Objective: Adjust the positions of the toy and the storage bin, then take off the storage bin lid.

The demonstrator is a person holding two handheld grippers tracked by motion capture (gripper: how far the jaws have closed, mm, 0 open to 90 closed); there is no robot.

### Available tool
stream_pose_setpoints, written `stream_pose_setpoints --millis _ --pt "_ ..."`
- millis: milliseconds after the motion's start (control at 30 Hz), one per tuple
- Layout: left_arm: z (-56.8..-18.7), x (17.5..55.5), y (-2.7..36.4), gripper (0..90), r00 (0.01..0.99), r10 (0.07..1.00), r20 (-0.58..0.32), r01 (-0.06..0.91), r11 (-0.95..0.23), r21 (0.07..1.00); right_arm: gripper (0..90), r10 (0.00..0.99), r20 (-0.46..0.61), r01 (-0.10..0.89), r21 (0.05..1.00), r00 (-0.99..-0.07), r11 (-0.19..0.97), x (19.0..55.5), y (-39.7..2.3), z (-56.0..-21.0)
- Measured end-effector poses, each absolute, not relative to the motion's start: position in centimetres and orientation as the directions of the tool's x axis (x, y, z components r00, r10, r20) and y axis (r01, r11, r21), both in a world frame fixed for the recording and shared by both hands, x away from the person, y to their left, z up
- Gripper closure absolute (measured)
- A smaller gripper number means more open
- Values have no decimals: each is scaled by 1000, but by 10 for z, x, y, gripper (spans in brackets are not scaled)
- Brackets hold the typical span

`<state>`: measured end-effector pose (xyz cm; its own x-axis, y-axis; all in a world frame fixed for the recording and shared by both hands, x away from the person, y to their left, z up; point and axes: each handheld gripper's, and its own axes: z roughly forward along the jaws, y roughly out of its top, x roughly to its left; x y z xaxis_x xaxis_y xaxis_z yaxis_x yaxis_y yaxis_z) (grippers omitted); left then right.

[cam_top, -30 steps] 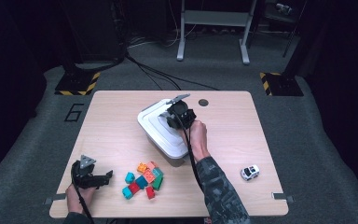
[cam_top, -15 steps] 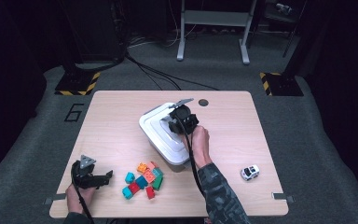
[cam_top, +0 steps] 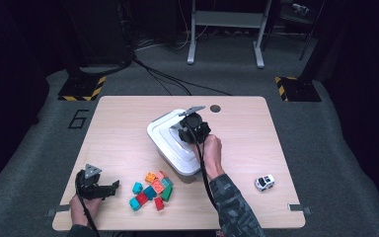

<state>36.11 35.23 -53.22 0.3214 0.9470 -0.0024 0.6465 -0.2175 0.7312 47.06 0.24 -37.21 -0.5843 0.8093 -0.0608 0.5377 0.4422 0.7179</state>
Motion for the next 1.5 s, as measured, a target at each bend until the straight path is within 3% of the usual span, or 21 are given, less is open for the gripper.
stream_pose_setpoints --millis 833,1500 --pt "-532 361 352 34 323 947 -3 647 -218 731 674 814 -106 464 777 -571 426 472 -26 -328" --pt "-533 362 352 35 316 949 -3 644 -213 735 673 907 -102 504 804 -408 317 494 -101 -314"
